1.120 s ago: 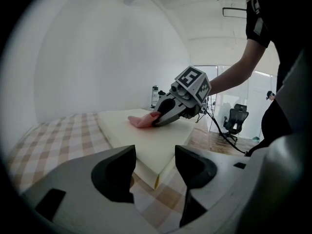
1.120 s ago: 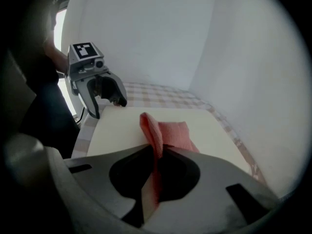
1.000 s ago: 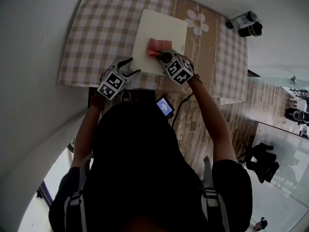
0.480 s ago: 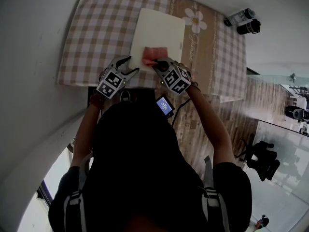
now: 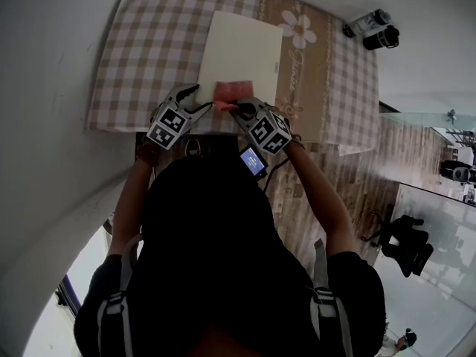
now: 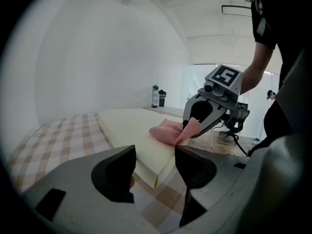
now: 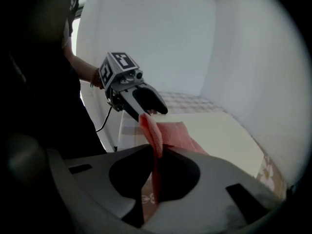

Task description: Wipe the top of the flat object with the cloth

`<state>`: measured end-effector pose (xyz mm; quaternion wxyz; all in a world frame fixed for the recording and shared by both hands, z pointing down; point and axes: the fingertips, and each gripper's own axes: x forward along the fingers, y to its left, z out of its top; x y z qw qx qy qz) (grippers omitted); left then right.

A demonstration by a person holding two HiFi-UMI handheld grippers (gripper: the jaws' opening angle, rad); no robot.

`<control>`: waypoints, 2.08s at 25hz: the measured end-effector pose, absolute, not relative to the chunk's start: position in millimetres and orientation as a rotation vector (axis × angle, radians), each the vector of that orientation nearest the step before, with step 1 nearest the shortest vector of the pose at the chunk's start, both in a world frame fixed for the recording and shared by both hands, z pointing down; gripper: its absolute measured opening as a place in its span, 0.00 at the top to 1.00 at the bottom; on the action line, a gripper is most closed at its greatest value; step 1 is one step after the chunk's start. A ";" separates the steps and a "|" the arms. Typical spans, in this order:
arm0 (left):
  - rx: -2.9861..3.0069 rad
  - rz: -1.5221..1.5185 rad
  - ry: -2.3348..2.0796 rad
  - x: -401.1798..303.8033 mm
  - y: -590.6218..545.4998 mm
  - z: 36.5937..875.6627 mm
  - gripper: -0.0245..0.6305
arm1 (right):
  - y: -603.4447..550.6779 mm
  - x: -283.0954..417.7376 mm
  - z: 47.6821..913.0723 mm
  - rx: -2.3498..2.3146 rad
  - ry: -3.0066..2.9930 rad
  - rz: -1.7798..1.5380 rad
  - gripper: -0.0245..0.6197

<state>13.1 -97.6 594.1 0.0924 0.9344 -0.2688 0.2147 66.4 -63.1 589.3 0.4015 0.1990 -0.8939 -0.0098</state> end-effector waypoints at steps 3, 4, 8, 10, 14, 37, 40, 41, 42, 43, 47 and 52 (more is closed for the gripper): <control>2.767 0.635 -0.806 10.9 -65.0 594.1 0.55 | -23.9 63.2 591.5 0.494 -2.278 0.002 0.94; 2.768 0.635 -0.805 11.0 -66.1 593.6 0.55 | -20.1 64.0 596.4 0.471 -2.262 0.010 0.93; 2.778 0.635 -0.793 13.8 -88.3 590.9 0.56 | -10.9 65.2 611.3 0.313 -2.206 -0.148 0.93; 2.780 0.628 -0.786 14.6 -93.4 591.2 0.56 | -10.8 62.2 596.0 0.325 -2.296 -0.135 0.93; 2.784 0.632 -0.787 15.0 -106.5 591.4 0.56 | -42.8 68.0 546.3 0.397 -2.431 -0.138 0.93; 2.783 0.681 -0.762 17.8 -108.6 592.6 0.56 | -356.0 202.7 517.4 0.844 -2.094 -0.406 0.93; 2.777 0.694 -0.757 17.8 -107.8 594.1 0.56 | -359.7 210.8 537.5 0.867 -2.089 -0.331 0.93; 2.775 0.697 -0.756 17.8 -107.3 594.5 0.56 | -357.0 211.7 546.4 0.849 -2.081 -0.313 0.93; 2.776 0.699 -0.756 17.8 -107.4 594.2 0.56 | -353.1 211.4 555.7 0.820 -2.070 -0.302 0.93; 2.777 0.698 -0.758 17.8 -108.0 593.6 0.56 | -348.9 210.5 564.6 0.788 -2.059 -0.293 0.93; 2.767 0.692 -0.763 18.1 -109.3 596.0 0.56 | -338.0 208.6 586.2 0.741 -2.048 -0.259 0.93; 2.773 0.688 -0.766 17.5 -109.1 595.2 0.55 | -334.6 210.3 592.2 0.759 -2.074 -0.131 0.93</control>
